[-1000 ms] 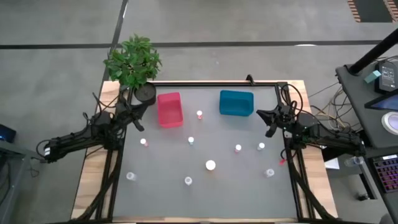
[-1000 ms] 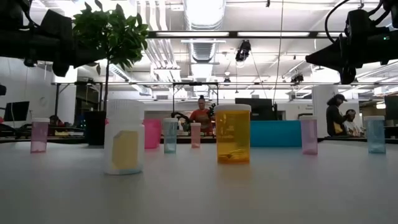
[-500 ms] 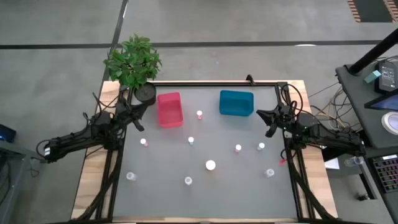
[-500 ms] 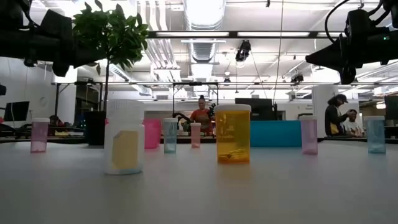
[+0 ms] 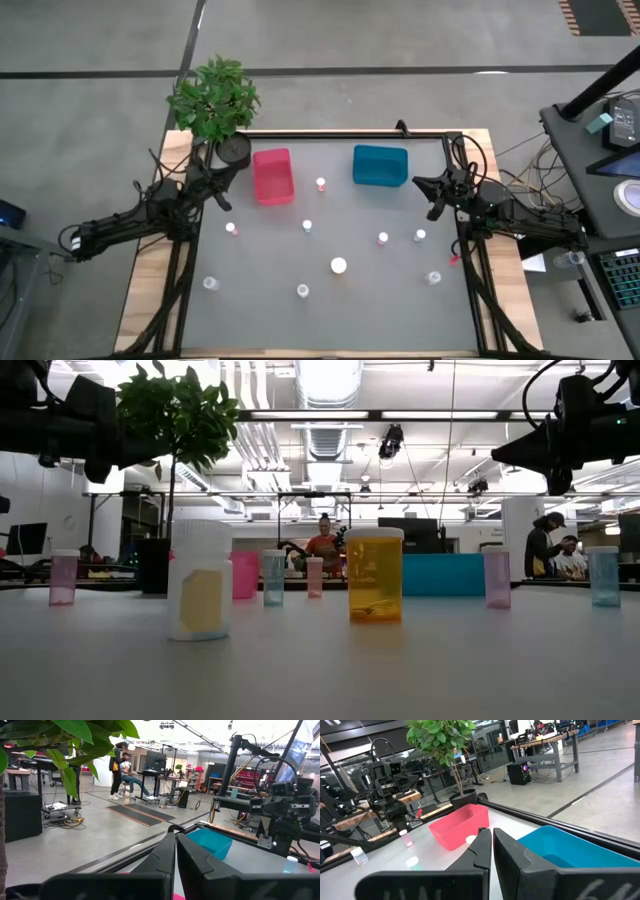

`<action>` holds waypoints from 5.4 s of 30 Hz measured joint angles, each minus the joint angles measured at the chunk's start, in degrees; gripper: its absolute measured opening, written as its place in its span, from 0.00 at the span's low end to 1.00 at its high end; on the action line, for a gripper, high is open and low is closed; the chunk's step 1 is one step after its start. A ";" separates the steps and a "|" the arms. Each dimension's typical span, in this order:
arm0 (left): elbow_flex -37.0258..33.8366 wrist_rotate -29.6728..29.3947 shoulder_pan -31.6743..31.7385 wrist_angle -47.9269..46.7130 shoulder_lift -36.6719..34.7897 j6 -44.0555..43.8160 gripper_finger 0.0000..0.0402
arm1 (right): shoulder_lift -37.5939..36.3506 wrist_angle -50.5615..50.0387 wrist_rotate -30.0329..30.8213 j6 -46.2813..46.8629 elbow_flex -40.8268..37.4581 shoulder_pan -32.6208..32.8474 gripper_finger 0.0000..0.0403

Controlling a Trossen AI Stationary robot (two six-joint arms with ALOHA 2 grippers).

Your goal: Pick and place medicine bottles into bin by pill shape (circle, oval)

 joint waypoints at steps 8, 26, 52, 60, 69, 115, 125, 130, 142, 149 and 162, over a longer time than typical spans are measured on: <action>0.00 0.00 0.00 0.00 0.00 0.00 0.00 | -0.02 0.00 0.00 0.00 -0.01 -0.02 0.02; 0.00 0.00 0.00 0.00 -0.01 0.00 0.00 | -0.02 -0.01 -0.01 0.00 -0.01 -0.02 0.02; 0.00 0.00 -0.02 0.01 0.00 0.00 0.00 | -0.02 0.02 -0.01 -0.02 0.01 0.00 0.02; 0.00 0.00 -0.02 0.02 0.00 0.00 0.00 | 0.00 0.00 -0.01 0.00 0.01 -0.01 0.02; 0.00 0.00 -0.02 0.02 -0.02 0.00 0.00 | 0.00 0.02 -0.01 0.00 -0.01 0.00 0.02; 0.00 3.34 -0.02 34.42 10.78 -9.86 0.00 | 13.75 17.19 -1.54 -2.10 5.22 -0.13 0.02; 0.00 3.37 -0.02 38.03 14.32 -7.06 0.00 | 25.79 9.68 -5.51 -9.80 17.15 0.16 0.02; 0.00 3.15 -0.02 38.09 13.94 -5.82 0.00 | 31.35 4.44 -6.16 -11.00 22.87 2.01 0.02; 0.00 2.97 0.00 38.20 13.96 -4.42 0.00 | 43.66 -6.44 -5.68 -14.70 33.92 11.60 0.02; 0.00 2.95 -0.02 41.35 13.78 -1.31 0.00 | 50.75 -17.48 -5.58 -10.04 42.40 16.29 0.02; 0.00 2.95 -0.02 42.36 14.73 5.04 0.00 | 65.17 -51.64 -5.41 -0.72 59.98 19.77 0.02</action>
